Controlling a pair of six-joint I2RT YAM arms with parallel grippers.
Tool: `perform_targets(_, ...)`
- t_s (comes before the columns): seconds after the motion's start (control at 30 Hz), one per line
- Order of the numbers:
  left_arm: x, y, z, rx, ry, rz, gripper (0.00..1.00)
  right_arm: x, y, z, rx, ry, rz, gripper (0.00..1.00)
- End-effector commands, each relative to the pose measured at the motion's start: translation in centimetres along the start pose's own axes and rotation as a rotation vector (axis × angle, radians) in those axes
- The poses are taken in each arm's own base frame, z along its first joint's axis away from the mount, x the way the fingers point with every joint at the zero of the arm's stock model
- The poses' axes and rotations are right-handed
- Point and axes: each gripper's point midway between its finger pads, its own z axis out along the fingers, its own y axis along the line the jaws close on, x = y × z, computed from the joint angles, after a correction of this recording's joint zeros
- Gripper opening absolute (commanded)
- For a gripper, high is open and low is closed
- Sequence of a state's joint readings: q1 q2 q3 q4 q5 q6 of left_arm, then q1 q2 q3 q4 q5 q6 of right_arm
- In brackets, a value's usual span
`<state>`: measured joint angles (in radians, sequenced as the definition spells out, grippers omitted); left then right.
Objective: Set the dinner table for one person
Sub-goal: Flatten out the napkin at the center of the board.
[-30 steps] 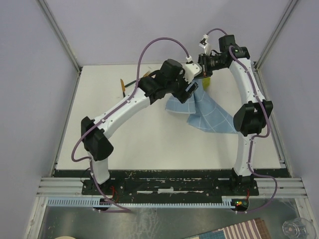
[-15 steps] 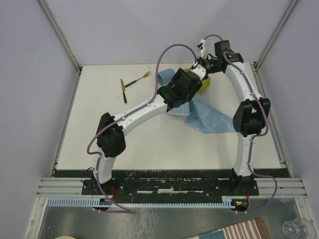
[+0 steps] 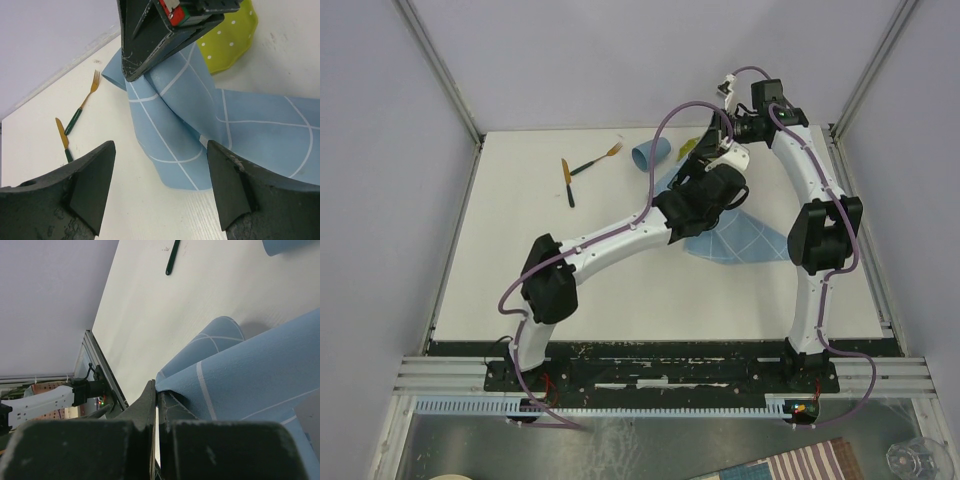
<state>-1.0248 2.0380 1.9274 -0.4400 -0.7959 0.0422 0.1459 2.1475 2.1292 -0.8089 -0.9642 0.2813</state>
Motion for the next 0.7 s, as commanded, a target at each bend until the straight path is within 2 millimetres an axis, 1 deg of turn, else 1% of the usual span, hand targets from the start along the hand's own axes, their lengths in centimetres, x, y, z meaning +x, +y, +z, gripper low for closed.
perform_targets(0.0, -0.2, 1.1, 0.5, -0.106, -0.015, -0.095, 0.80, -2.8, 4.9, -2.0, -0.097, -0.087, -0.096, 0.02)
perform_targets(0.1, 0.7, 1.7, 0.8, -0.162, -0.005, -0.084, 0.79, -2.8, 5.6, -2.3, -0.114, -0.087, -0.099, 0.02)
perform_targets(0.23, 2.6, 1.9, 1.1, -0.221, 0.027, -0.070, 0.74, -2.5, 5.9, -2.5, -0.121, -0.091, -0.091, 0.02)
perform_targets(0.33, 4.3, 1.4, 1.4, -0.224, 0.057, -0.054, 0.72, -2.5, 6.5, -2.7, -0.148, -0.092, -0.083, 0.02)
perform_targets(0.43, 5.4, 1.0, 1.9, -0.240, 0.074, -0.030, 0.71, -2.4, 7.3, -3.0, -0.169, -0.090, -0.092, 0.02)
perform_targets(0.53, 4.9, 0.7, 2.2, -0.242, 0.065, -0.039, 0.70, -2.3, 8.1, -3.3, -0.192, -0.087, -0.093, 0.02)
perform_targets(0.67, 2.9, 0.1, 2.0, -0.204, 0.045, -0.090, 0.70, -2.3, 8.2, -3.4, -0.195, -0.095, -0.098, 0.02)
